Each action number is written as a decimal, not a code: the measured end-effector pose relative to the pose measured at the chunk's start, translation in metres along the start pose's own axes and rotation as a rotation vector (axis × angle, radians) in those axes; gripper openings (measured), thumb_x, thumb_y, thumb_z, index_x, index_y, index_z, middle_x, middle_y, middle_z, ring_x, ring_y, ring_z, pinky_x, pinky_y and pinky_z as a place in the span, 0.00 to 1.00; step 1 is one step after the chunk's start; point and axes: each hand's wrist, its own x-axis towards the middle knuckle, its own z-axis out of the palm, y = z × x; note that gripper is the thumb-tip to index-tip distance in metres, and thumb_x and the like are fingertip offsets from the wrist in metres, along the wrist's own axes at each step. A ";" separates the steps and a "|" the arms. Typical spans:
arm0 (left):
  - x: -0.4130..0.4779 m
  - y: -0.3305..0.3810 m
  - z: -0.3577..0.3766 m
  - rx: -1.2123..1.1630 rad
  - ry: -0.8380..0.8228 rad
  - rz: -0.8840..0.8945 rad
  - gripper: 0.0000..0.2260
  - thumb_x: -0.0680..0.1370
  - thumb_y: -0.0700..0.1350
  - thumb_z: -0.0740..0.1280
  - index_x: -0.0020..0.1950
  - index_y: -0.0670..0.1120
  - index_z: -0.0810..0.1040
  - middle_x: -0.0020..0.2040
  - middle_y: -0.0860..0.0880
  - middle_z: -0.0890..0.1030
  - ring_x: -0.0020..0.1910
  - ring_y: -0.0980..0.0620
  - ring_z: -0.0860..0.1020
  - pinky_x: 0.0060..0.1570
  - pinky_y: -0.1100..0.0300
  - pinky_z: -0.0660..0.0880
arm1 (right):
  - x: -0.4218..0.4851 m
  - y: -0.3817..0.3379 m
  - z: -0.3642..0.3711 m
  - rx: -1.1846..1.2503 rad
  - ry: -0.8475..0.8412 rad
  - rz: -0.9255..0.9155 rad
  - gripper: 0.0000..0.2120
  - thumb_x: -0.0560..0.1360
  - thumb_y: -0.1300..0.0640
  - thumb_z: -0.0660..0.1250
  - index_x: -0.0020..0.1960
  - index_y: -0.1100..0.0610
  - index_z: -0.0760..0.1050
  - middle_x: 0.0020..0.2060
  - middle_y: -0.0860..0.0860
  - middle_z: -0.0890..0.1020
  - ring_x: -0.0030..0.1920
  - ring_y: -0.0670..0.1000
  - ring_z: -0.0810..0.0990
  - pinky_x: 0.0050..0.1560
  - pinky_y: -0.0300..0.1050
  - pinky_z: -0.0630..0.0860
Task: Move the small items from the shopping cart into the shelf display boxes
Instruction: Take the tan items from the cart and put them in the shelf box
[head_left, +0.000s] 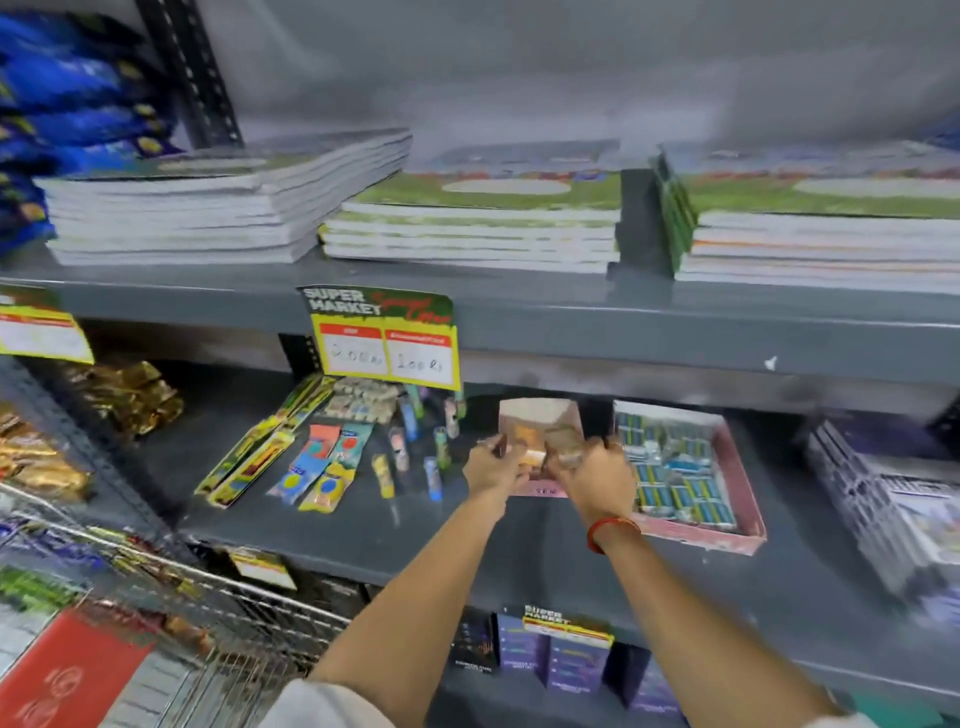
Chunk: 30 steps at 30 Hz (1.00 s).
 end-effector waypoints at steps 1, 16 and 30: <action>0.003 -0.002 0.001 0.029 -0.016 0.011 0.20 0.75 0.40 0.70 0.65 0.39 0.73 0.53 0.37 0.82 0.24 0.57 0.80 0.27 0.67 0.79 | 0.001 0.001 0.002 -0.005 -0.033 -0.020 0.27 0.68 0.43 0.71 0.55 0.64 0.76 0.54 0.63 0.78 0.52 0.63 0.80 0.48 0.50 0.79; 0.023 -0.008 -0.007 1.055 0.001 0.483 0.14 0.75 0.45 0.67 0.59 0.41 0.78 0.60 0.45 0.80 0.50 0.42 0.81 0.49 0.52 0.79 | 0.014 0.024 0.012 -0.078 -0.241 -0.233 0.20 0.77 0.65 0.59 0.68 0.57 0.69 0.63 0.59 0.73 0.60 0.60 0.76 0.61 0.52 0.76; 0.037 -0.007 -0.013 1.589 -0.164 0.785 0.17 0.76 0.51 0.66 0.64 0.48 0.75 0.68 0.53 0.71 0.58 0.48 0.77 0.54 0.54 0.76 | 0.014 0.011 0.028 -0.348 -0.190 -0.223 0.19 0.76 0.68 0.60 0.66 0.60 0.68 0.64 0.60 0.73 0.62 0.59 0.72 0.51 0.51 0.81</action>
